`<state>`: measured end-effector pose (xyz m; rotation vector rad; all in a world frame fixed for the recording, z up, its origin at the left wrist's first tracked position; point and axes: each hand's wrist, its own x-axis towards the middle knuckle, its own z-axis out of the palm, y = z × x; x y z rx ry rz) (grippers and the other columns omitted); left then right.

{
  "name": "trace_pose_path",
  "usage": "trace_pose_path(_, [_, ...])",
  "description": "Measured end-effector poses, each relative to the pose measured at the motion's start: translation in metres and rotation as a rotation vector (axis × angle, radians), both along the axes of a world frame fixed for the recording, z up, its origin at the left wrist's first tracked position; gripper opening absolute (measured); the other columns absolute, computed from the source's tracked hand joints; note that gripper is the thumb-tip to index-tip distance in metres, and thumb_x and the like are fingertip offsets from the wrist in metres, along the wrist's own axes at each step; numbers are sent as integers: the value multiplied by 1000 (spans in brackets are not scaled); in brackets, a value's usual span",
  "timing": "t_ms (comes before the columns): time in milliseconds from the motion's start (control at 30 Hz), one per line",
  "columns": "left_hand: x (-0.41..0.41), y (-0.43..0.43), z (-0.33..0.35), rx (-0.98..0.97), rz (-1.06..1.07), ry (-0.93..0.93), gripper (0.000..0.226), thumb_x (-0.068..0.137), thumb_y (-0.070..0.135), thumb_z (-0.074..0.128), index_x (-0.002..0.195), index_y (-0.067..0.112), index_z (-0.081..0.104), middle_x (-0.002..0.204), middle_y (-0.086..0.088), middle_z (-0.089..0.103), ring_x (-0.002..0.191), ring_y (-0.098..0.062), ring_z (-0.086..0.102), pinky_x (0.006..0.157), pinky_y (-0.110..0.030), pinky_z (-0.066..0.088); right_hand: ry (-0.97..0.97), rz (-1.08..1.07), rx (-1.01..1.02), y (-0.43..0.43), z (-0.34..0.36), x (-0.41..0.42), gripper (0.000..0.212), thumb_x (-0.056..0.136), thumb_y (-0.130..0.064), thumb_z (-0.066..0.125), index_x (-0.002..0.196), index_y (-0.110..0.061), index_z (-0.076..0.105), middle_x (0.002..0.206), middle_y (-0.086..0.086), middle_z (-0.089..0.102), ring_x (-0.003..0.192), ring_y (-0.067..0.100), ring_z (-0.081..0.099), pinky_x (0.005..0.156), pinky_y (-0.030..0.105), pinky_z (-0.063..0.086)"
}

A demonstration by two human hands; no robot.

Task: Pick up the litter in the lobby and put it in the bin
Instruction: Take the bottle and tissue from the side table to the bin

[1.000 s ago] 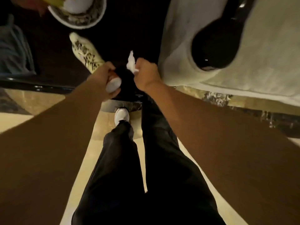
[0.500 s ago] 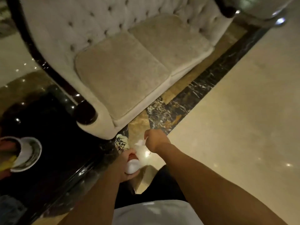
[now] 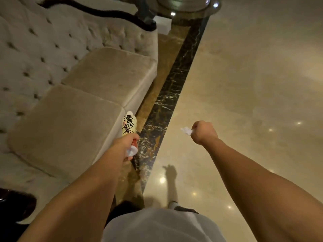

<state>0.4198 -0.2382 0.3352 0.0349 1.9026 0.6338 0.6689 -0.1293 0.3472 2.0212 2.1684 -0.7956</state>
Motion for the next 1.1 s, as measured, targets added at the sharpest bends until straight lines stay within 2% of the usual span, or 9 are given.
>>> trace_pose_path(100, [-6,50,1,23,9,20,56,68,32,77,114,9,56,109,-14,60,99,-30,60,62,-32,50,16,50,-13,36,-10,-18,25,85,-11,53,105,-9,68,106,20,68,93,36,63,75,34,50])
trace_pose_path(233, [-38,132,-13,28,-26,24,62,66,32,77,120,11,54,117,-11,58,106,-29,57,81,-39,54,64,63,-12,103,-28,-70,25,84,-10,57,107,-12,68,105,17,67,90,33,63,82,42,57])
trace_pose_path(367, [-87,216,-38,55,-101,117,63,61,36,78,115,11,56,109,-10,62,97,-27,59,82,-39,56,107,53,-1,195,-37,-130,26,84,-10,57,108,-13,68,104,15,68,81,27,57,72,33,51])
trace_pose_path(567, [-153,357,-24,-46,-289,182,64,58,38,81,110,13,53,95,-9,57,80,-26,56,60,-34,53,102,15,-5,323,-6,-199,28,85,-11,55,110,-15,67,108,15,68,95,33,63,84,40,56])
trace_pose_path(667, [-162,449,-14,-24,-384,229,62,61,39,82,109,14,50,97,-8,56,86,-26,56,49,-31,43,118,10,46,394,7,-216,28,87,-14,54,112,-17,66,109,15,67,96,34,63,85,39,55])
trace_pose_path(767, [-155,538,-11,-13,-408,143,57,65,39,79,109,14,52,102,-7,58,92,-25,58,58,-33,47,143,-45,59,467,3,-217,27,87,-13,57,112,-16,65,107,13,66,90,29,60,79,35,52])
trace_pose_path(867, [-146,625,-16,93,-520,70,39,66,36,75,96,11,68,78,-2,67,65,-15,65,55,-35,54,141,-118,23,550,-22,-202,25,85,-11,58,109,-16,65,103,12,66,84,27,60,71,31,48])
trace_pose_path(1000, [-135,738,-21,21,-566,136,58,62,41,74,109,10,60,101,-11,64,89,-25,64,68,-35,55,177,-279,-91,668,-53,-171,13,87,-16,62,100,-16,65,86,2,62,70,17,57,61,27,49])
trace_pose_path(1100, [-127,817,-14,62,-521,64,35,68,38,73,92,13,69,78,-2,68,64,-15,64,60,-35,54,249,-309,-101,743,-58,-153,13,87,-20,62,99,-17,68,76,-9,57,65,9,53,54,20,42])
